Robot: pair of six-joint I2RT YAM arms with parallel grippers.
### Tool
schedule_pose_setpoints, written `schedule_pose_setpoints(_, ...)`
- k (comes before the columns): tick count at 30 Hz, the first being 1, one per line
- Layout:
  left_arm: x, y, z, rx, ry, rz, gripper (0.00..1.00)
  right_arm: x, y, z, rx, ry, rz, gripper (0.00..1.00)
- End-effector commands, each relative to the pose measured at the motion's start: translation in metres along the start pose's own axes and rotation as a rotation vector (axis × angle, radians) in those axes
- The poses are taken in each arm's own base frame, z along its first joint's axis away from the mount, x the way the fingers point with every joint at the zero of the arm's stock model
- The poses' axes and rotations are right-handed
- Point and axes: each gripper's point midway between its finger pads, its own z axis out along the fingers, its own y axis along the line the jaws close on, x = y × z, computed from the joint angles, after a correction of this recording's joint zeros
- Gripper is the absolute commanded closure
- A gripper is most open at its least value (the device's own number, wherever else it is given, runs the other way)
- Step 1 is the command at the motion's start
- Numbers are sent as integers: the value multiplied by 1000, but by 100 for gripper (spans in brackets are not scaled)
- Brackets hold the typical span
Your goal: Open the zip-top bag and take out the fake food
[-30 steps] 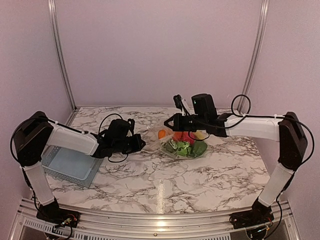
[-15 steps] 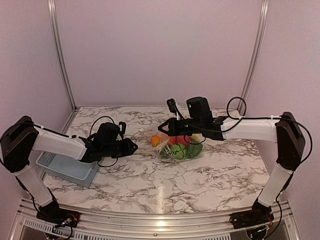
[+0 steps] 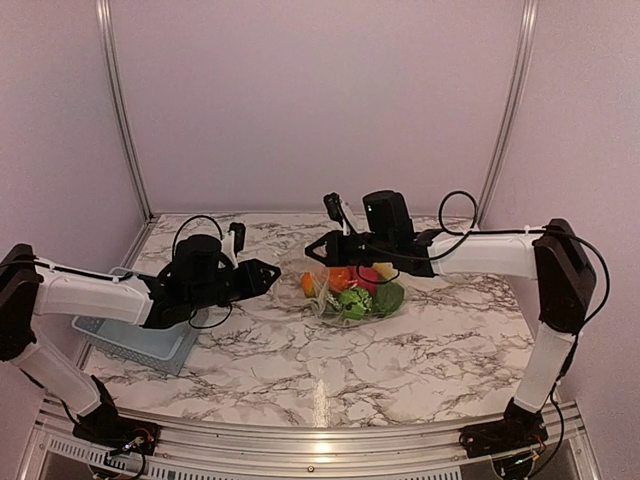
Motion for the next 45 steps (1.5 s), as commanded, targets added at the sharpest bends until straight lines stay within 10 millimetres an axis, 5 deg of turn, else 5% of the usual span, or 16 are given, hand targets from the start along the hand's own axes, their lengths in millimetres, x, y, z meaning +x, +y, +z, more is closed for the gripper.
schedule_pose_setpoints(1, 13, -13, 33, 48, 51, -13, 70, -18, 25, 10, -75, -32, -16, 100)
schedule_pose_setpoints(7, 39, 8, 69, -1, 118, -59, 71, -20, 35, 9, -99, -43, -21, 100)
schedule_pose_setpoints(11, 45, 19, 79, -18, 130, -97, 66, -25, 33, -4, -70, -40, -54, 80)
schedule_pose_setpoints(19, 51, 28, 87, 13, 145, -120, 54, -50, -49, -70, 78, -129, -3, 53)
schedule_pose_setpoints(30, 50, 30, 91, 56, 143, -134, 41, -24, -169, -92, 295, -2, 89, 49)
schedule_pose_setpoints(34, 54, 33, 94, 50, 158, -131, 38, -2, -189, -82, 281, 73, 120, 48)
schedule_pose_setpoints(42, 59, 35, 98, 49, 182, -126, 31, 26, -199, -66, 224, 141, 159, 45)
schedule_pose_setpoints(45, 60, 37, 100, 42, 188, -122, 31, 29, -196, -65, 197, 132, 172, 64)
